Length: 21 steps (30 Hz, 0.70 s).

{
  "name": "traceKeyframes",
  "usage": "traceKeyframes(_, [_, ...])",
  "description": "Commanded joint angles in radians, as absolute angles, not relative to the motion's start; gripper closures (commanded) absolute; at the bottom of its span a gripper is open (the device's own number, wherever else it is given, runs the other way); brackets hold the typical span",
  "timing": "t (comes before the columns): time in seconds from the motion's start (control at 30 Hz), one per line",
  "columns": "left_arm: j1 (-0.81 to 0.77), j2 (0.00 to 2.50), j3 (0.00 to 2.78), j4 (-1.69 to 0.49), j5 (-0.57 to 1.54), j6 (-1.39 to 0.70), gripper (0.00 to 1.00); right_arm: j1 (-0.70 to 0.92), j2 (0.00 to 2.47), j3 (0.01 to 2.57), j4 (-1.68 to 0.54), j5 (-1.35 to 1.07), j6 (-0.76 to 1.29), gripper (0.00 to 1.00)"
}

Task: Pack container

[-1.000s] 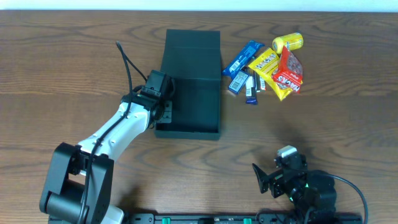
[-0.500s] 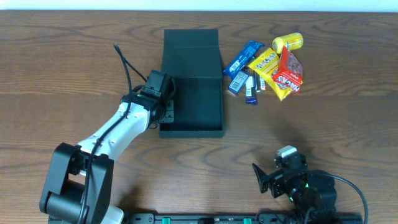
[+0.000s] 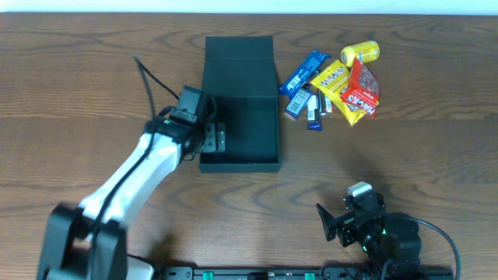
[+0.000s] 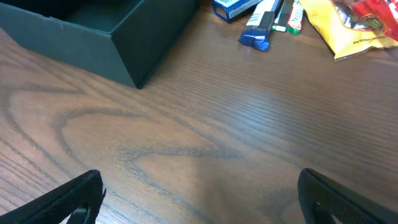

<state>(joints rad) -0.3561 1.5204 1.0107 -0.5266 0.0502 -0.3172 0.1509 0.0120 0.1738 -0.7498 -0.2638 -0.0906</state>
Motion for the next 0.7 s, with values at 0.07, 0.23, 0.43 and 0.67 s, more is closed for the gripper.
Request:
traceKeyframes(0.07, [-0.354,1.334,1.053,-0.534,0.052,-0.290,0.05,0.158,0.006,0.170,-0.751,-0.209,-0.094,0.01])
traceKeyframes(0.23, [-0.354,1.210,1.053,-0.565,0.041,-0.254,0.05,0.157,0.006,0.170,-0.748,-0.208,-0.095,0.01])
traceKeyframes(0.43, [-0.353,1.171,1.053,-0.597,0.038,-0.223,0.05,0.158,0.006,0.170,-0.625,-0.353,0.052,0.01])
traceKeyframes(0.67, [-0.353,1.171,1.053,-0.607,0.033,-0.212,0.05,0.158,0.006,0.170,-0.536,-0.611,0.617,0.01])
